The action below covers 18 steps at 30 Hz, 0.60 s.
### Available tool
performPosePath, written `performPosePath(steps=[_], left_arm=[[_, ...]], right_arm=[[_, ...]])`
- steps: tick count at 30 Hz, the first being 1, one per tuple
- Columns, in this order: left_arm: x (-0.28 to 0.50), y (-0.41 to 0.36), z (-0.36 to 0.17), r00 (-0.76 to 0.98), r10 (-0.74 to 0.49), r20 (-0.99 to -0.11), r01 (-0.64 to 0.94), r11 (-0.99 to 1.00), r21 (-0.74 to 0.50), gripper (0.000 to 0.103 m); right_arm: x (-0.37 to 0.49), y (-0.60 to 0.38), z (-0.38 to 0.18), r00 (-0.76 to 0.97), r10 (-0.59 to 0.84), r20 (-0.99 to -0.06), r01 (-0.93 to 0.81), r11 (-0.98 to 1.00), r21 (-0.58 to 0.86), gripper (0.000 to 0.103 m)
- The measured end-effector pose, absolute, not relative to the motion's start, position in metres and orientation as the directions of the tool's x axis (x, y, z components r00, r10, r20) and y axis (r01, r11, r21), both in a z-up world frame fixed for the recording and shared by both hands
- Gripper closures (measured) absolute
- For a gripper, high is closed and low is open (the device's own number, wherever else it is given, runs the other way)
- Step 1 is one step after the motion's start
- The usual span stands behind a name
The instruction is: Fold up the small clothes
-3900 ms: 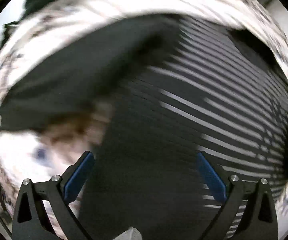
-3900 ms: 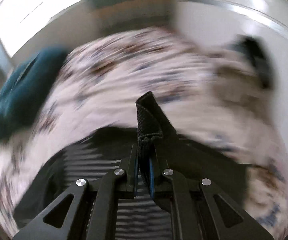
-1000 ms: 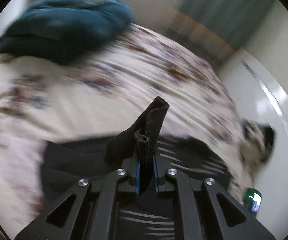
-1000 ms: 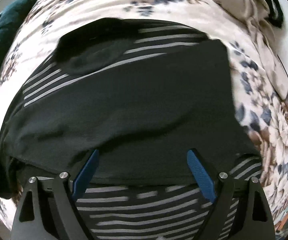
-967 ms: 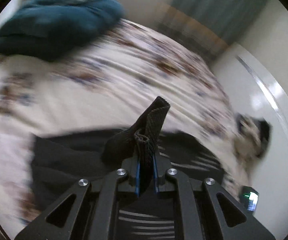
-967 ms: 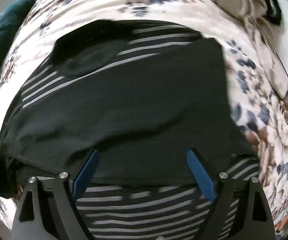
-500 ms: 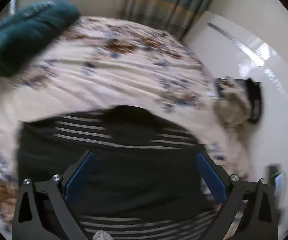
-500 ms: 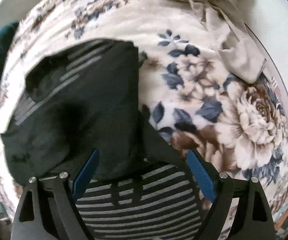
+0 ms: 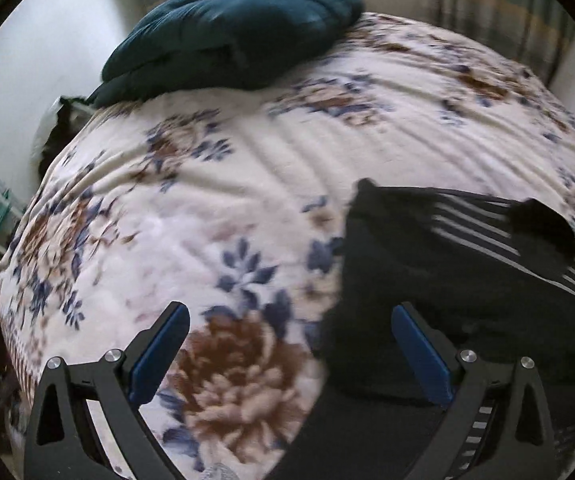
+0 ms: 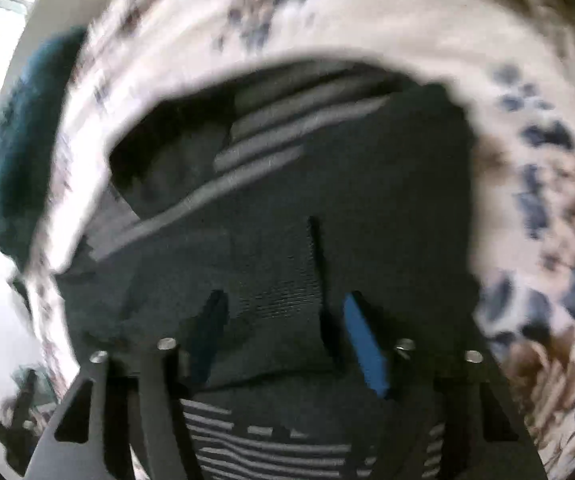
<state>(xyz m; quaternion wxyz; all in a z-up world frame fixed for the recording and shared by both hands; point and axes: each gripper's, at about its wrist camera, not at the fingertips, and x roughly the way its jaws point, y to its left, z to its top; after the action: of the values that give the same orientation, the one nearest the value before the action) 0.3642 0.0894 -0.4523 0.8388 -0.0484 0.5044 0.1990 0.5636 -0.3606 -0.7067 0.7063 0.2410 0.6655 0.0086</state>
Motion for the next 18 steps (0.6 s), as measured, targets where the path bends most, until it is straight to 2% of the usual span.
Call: performPosePath(steps=[1,5,9,13,18], left_arm=[[0.365,0.094,-0.454,0.403,0.289,-0.868,-0.398,0.910,0.118,0.000],[0.376,0.107,-0.457,0.397,0.283,-0.873,-0.433,0.897,0.094,0.000],[0.400,0.108,-0.466,0.399,0.243,-0.884,-0.416,0.907,0.062,0.000],[0.433,0.092,-0.483,0.399,0.199,-0.895,-0.352,0.935,0.050,0.000],[0.473,0.065,-0.522,0.352,0.199,-0.915,-0.221,0.967,0.126,0.000]], right_arm=[[0.564,-0.355,-0.708,0.109,0.298,-0.948,0.294,0.901,0.317,0.097],[0.549,-0.355,-0.670,0.228,0.185,-0.956,0.270,0.931,0.245,0.098],[0.537,-0.387,-0.645,0.255,0.125,-0.959,0.347,0.914,0.211,0.098],[0.542,-0.417,-0.648,0.216,0.072,-0.974,0.385,0.910,0.152,0.097],[0.546,-0.437,-0.670,0.138,0.076,-0.988,0.402,0.907,0.126,0.097]])
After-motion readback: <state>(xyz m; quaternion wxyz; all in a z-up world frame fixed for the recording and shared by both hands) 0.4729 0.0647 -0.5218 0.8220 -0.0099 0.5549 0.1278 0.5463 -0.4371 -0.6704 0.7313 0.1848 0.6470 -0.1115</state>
